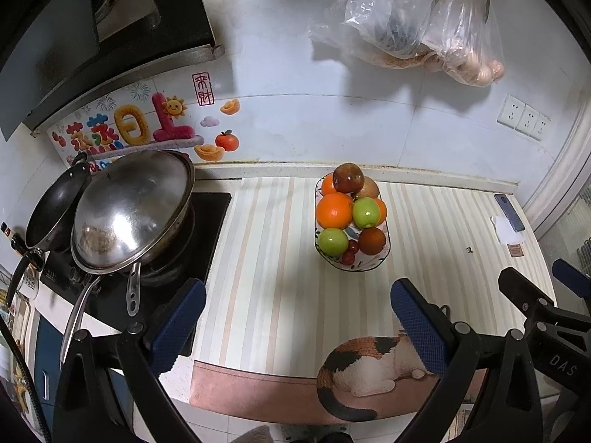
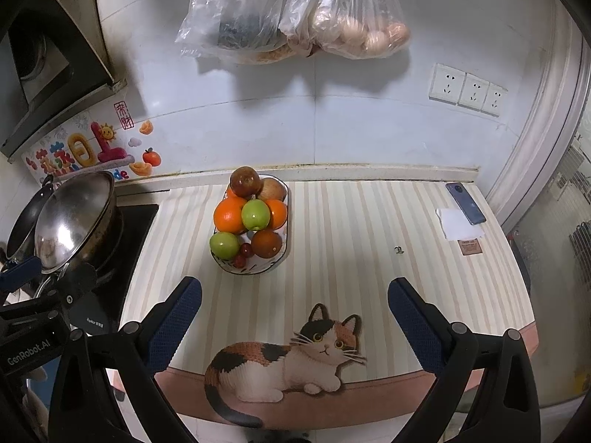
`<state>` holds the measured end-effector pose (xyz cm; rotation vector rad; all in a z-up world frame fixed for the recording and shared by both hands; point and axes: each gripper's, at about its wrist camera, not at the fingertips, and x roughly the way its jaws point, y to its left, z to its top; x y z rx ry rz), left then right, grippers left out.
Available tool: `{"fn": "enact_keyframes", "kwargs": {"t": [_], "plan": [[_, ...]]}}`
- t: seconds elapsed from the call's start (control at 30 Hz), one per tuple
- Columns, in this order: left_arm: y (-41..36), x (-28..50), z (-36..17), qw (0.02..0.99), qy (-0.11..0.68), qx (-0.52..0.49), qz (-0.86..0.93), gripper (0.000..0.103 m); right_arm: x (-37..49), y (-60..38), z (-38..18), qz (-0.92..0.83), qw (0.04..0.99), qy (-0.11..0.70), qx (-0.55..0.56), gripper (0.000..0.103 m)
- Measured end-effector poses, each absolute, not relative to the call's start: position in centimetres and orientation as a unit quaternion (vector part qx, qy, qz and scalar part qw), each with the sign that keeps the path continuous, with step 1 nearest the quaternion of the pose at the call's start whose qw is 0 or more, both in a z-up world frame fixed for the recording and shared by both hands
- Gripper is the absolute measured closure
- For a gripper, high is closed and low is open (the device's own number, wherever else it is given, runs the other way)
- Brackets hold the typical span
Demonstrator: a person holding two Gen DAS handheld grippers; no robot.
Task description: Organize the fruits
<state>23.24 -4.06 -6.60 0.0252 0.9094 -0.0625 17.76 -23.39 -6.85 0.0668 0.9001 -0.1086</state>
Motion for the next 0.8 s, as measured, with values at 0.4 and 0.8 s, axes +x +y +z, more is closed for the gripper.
{"fn": "enact_keyframes", "kwargs": {"t": [0.4,0.8], "plan": [[-3.66,22.90,-6.93,0.896,0.442,0.011,-0.029,0.000,17.64,-22.96,-6.77,-0.045,0.898,0.436,0.028,0.000],[-3.68,22.35,-6.60,0.898,0.439,0.009,-0.029,0.000,17.48,-22.94,-6.81,-0.041,0.899,0.436,0.032,0.000]]}}
